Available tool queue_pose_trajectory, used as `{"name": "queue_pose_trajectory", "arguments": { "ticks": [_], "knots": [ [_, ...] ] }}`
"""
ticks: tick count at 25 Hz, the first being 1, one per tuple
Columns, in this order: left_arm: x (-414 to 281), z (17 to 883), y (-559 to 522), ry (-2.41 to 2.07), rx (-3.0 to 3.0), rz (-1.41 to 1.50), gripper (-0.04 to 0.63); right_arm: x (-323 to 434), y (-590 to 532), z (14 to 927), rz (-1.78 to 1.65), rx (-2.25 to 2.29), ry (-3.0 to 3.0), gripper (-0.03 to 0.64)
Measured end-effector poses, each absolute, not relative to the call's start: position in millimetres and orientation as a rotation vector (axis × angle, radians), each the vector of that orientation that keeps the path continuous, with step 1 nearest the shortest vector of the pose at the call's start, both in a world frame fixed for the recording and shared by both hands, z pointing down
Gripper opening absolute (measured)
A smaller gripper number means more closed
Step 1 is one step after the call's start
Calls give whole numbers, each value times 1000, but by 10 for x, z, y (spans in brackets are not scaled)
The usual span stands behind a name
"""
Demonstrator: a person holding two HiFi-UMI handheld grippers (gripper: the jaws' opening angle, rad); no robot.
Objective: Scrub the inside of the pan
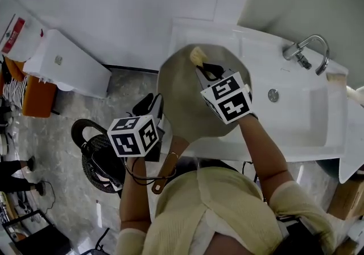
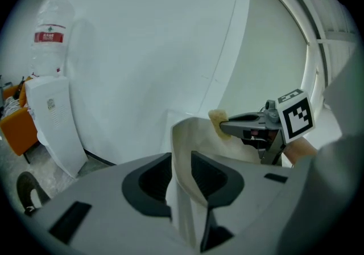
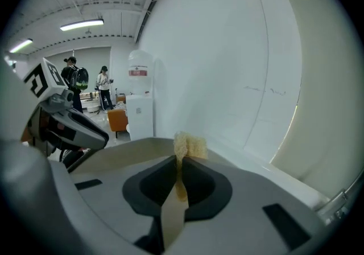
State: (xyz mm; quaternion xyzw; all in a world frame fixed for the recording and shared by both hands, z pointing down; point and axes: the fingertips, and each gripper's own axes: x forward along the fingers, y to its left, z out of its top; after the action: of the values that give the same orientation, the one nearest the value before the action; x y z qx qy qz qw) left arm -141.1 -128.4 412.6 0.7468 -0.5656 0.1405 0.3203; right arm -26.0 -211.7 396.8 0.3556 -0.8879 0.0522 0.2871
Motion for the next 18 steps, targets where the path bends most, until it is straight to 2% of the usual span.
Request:
{"name": "queue_pose_trajectory", "arguments": {
  "ticks": [18],
  "knots": [
    [-1347, 4346, -1597, -1399, 1966, 432, 144, -311, -2529, 4467, 189, 996, -2210, 46]
  ]
}}
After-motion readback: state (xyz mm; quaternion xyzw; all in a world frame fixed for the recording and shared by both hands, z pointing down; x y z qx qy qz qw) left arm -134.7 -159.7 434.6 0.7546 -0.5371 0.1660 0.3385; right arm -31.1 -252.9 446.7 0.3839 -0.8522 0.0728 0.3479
